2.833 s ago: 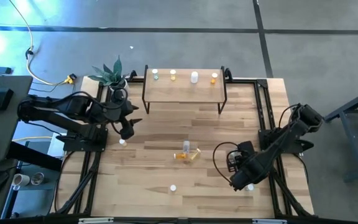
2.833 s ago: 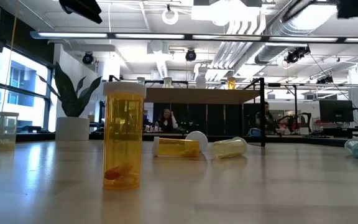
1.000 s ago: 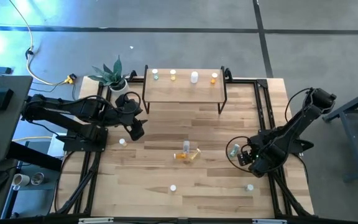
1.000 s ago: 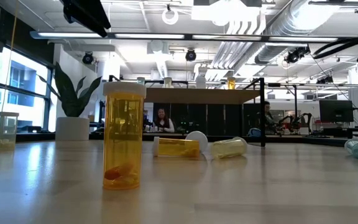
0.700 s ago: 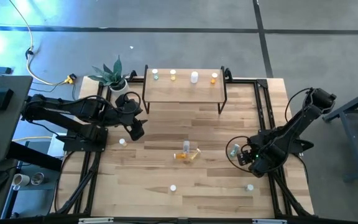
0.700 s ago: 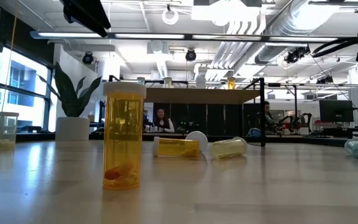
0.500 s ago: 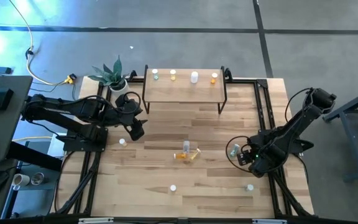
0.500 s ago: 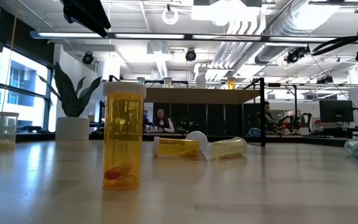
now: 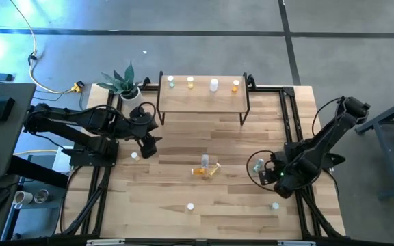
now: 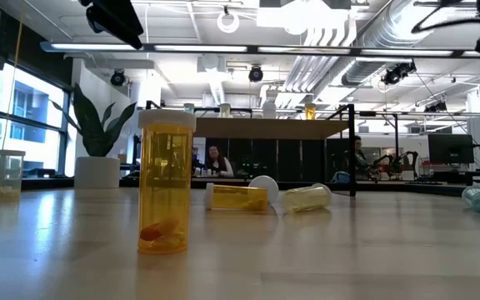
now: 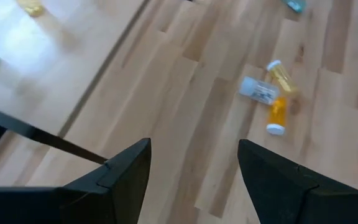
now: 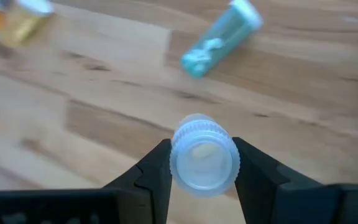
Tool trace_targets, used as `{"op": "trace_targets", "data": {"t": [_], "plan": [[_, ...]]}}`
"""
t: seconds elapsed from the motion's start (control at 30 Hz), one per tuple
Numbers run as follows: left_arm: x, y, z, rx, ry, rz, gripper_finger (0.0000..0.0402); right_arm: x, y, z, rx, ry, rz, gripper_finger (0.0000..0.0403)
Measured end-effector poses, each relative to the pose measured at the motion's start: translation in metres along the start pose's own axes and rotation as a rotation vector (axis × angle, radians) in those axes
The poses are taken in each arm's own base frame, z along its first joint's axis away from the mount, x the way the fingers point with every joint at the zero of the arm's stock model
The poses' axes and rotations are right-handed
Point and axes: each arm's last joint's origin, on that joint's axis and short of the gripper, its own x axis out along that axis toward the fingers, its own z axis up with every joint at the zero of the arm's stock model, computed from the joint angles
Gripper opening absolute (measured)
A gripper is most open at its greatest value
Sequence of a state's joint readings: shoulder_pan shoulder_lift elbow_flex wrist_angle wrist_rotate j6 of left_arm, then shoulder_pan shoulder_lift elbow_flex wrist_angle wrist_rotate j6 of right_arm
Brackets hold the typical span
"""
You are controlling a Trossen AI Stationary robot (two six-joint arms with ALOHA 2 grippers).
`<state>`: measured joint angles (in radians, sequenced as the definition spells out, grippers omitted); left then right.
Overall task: Pick and place medicine bottles onto shelf by color
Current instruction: Put the right white pill bottle aligned with the other white pill bottle on the shelf
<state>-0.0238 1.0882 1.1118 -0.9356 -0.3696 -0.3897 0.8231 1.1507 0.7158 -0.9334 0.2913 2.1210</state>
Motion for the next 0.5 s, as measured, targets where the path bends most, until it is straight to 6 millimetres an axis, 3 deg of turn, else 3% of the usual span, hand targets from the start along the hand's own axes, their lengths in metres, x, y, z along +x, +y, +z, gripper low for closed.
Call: {"op": "trace_targets", "data": {"t": [0.23, 0.5], "plan": [[0.002, 0.004, 0.001, 0.030, 0.038, -0.076, 0.0230, -0.012, 0.024, 0.006, 0.074, -0.022, 0.118, 0.0126], [0.006, 0.011, 0.006, 0.096, 0.061, -0.210, 0.0230, -0.005, 0.056, 0.017, 0.078, -0.060, 0.170, 0.0126]]}}
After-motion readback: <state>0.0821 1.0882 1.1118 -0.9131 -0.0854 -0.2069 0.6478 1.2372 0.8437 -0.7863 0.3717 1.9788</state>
